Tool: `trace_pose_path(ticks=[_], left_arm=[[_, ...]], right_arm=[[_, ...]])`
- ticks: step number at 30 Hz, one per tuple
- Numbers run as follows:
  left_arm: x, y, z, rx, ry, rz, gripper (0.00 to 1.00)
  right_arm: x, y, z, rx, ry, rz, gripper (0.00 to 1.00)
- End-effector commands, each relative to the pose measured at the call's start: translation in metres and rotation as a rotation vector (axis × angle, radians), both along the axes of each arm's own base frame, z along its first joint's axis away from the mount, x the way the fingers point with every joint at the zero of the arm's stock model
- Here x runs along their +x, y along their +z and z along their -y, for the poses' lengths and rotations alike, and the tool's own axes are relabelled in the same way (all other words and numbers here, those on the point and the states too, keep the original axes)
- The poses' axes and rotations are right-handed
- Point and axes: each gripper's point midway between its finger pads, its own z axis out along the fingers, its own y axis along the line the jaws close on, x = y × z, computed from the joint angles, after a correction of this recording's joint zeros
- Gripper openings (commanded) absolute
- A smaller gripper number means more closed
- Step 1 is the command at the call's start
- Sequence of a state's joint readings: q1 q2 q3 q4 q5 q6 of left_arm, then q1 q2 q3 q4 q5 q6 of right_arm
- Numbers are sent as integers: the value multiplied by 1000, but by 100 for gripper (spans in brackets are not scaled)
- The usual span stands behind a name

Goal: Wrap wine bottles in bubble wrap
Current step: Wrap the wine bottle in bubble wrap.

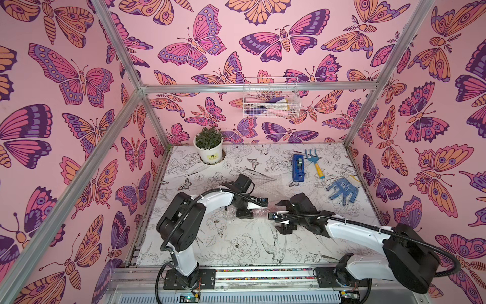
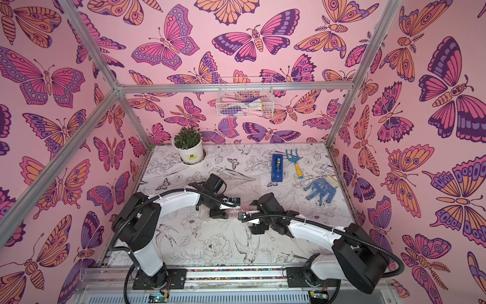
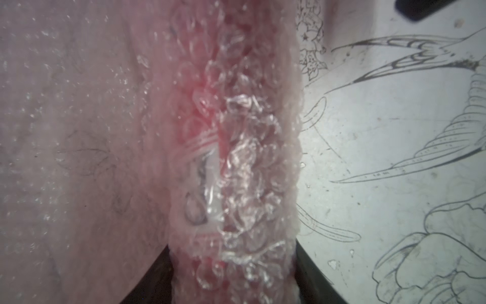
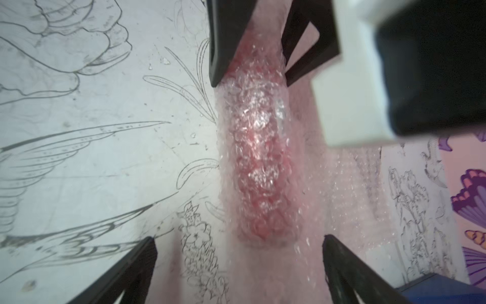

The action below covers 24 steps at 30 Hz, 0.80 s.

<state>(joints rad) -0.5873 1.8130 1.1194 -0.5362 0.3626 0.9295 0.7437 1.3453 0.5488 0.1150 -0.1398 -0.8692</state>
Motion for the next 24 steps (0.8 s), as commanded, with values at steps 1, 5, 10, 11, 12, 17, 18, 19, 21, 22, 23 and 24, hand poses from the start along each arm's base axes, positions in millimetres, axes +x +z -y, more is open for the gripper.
trace_pose_path(ticks=[1,5,10,11,12,17,18,19,21,22,23,24], left_arm=[[-64,-32,-44,211,12,-354,30],[-61,-35,-47,254,-5,-387,30],[-52,-36,-45,241,-1,-403,31],[-50,-36,-44,238,-1,-404,32],[-48,-35,-43,230,-3,-402,32],[-36,-26,-38,181,11,-388,39],[-33,-23,-36,166,15,-382,43],[-31,-20,-35,154,18,-379,45],[-27,-14,-32,124,26,-373,48],[-25,-9,-30,106,31,-366,50],[-22,-6,-29,91,35,-360,54],[-20,-2,-27,75,40,-352,57]], right_arm=[[33,24,-22,40,10,212,99],[48,10,-28,-37,10,208,99],[44,-20,-28,-133,58,125,90],[41,-26,-27,-151,65,98,87],[39,-31,-26,-166,71,74,83],[29,-49,-20,-232,85,-19,69],[28,-53,-18,-248,85,-39,66],[27,-55,-18,-260,86,-55,66],[25,-62,-16,-285,83,-92,63],[23,-66,-15,-296,84,-115,59],[21,-68,-15,-305,87,-133,55],[20,-70,-15,-312,91,-144,52]])
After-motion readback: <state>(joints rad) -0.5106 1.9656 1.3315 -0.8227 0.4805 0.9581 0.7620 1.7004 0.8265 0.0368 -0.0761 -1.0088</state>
